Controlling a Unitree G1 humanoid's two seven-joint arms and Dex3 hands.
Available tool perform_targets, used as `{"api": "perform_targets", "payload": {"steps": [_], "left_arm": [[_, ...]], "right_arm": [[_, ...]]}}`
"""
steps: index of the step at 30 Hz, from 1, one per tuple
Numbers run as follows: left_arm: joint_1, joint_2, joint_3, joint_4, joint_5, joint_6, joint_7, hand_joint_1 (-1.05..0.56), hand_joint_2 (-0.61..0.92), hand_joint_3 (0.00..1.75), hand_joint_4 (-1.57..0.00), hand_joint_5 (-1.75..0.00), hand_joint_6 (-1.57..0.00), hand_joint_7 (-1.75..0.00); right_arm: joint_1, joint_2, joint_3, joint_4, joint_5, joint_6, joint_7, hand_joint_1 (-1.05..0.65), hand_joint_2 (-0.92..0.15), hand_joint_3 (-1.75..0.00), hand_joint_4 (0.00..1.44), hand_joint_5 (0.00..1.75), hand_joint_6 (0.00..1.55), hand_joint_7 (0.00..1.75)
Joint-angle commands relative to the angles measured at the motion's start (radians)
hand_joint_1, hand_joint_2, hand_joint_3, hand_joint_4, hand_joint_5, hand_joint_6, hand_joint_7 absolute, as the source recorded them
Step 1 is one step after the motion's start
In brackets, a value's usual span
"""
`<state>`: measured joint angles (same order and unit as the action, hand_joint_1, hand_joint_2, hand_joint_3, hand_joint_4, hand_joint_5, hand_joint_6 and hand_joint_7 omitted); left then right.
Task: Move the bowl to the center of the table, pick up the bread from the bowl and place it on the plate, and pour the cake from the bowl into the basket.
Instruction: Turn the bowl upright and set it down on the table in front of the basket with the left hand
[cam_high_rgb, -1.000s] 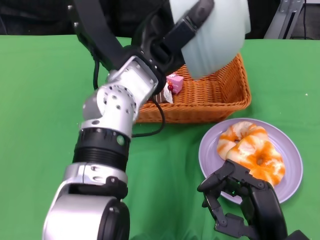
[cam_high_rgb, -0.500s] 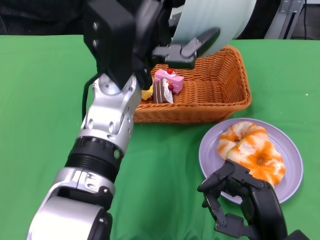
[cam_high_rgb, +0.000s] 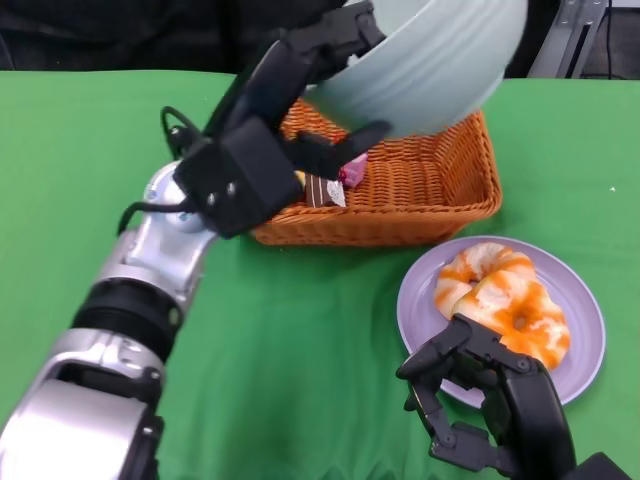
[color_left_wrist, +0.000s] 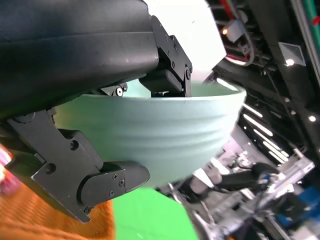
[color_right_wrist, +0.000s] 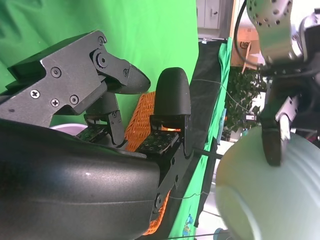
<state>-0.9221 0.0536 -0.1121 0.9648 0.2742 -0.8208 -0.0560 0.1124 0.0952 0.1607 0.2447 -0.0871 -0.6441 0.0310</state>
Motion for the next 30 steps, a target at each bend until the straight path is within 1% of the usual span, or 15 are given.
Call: {"api": "perform_targets", "payload": {"steps": [1,4,6,8,11,14,18,21,25,28,30], "left_arm": [[-0.022,0.074,-0.028,0.010,0.123,-0.093,0.165,-0.05,0.58,1.05,-0.64,-1.75,-0.67,-1.49],[-0.019,0.121,-0.051,0.020,0.227,-0.150,0.311,-0.06,0.56,1.11,-0.64,-1.74,-0.70,-1.45],[-0.020,0.148,-0.070,0.026,0.291,-0.170,0.404,-0.07,0.54,1.17,-0.65,-1.75,-0.70,-1.47],[-0.013,0.186,-0.089,0.021,0.360,-0.182,0.506,-0.07,0.55,1.19,-0.65,-1.75,-0.69,-1.48],[-0.005,0.227,-0.114,0.021,0.422,-0.198,0.607,-0.06,0.56,1.19,-0.64,-1.75,-0.67,-1.52],[0.011,0.282,-0.142,0.014,0.489,-0.221,0.713,-0.05,0.54,1.23,-0.64,-1.74,-0.66,-1.52],[0.031,0.335,-0.179,0.012,0.567,-0.236,0.851,-0.05,0.51,1.23,-0.67,-1.72,-0.67,-1.51],[0.062,0.380,-0.205,-0.002,0.620,-0.235,0.942,-0.01,0.49,1.17,-0.69,-1.73,-0.69,-1.48],[0.107,0.432,-0.245,-0.027,0.694,-0.223,1.061,0.02,0.47,1.15,-0.73,-1.66,-0.69,-1.48],[0.141,0.468,-0.271,-0.045,0.725,-0.241,1.111,0.00,0.48,1.16,-0.75,-1.61,-0.67,-1.50],[0.162,0.493,-0.291,-0.056,0.748,-0.254,1.153,-0.01,0.48,1.16,-0.75,-1.60,-0.67,-1.50]], "right_arm": [[-0.008,-0.006,-0.007,-0.016,0.008,0.004,-0.003,-0.11,-0.60,-0.90,0.74,1.52,0.71,1.26],[-0.011,-0.006,-0.008,-0.018,0.004,0.008,-0.005,-0.12,-0.61,-0.90,0.75,1.52,0.71,1.26],[-0.014,-0.008,-0.007,-0.016,0.005,0.008,-0.002,-0.12,-0.60,-0.90,0.74,1.52,0.71,1.26],[-0.013,-0.006,-0.007,-0.021,0.006,0.016,-0.004,-0.11,-0.60,-0.91,0.74,1.52,0.71,1.26],[-0.013,-0.004,-0.007,-0.029,0.002,0.025,-0.008,-0.12,-0.59,-0.91,0.74,1.52,0.71,1.25],[-0.015,-0.006,-0.007,-0.034,0.005,0.034,-0.005,-0.10,-0.57,-0.95,0.73,1.52,0.71,1.25],[-0.014,-0.005,-0.005,-0.046,0.005,0.050,-0.005,-0.11,-0.56,-0.97,0.72,1.52,0.71,1.26],[-0.016,-0.009,-0.005,-0.046,0.007,0.050,0.000,-0.11,-0.56,-0.97,0.72,1.52,0.70,1.26],[-0.013,-0.007,-0.006,-0.052,0.008,0.060,-0.001,-0.11,-0.56,-0.97,0.71,1.52,0.70,1.27],[-0.011,-0.005,-0.005,-0.057,0.013,0.061,0.001,-0.11,-0.57,-0.96,0.72,1.52,0.70,1.26],[-0.013,-0.008,-0.004,-0.055,0.019,0.059,0.007,-0.10,-0.57,-0.95,0.72,1.52,0.70,1.26]]}}
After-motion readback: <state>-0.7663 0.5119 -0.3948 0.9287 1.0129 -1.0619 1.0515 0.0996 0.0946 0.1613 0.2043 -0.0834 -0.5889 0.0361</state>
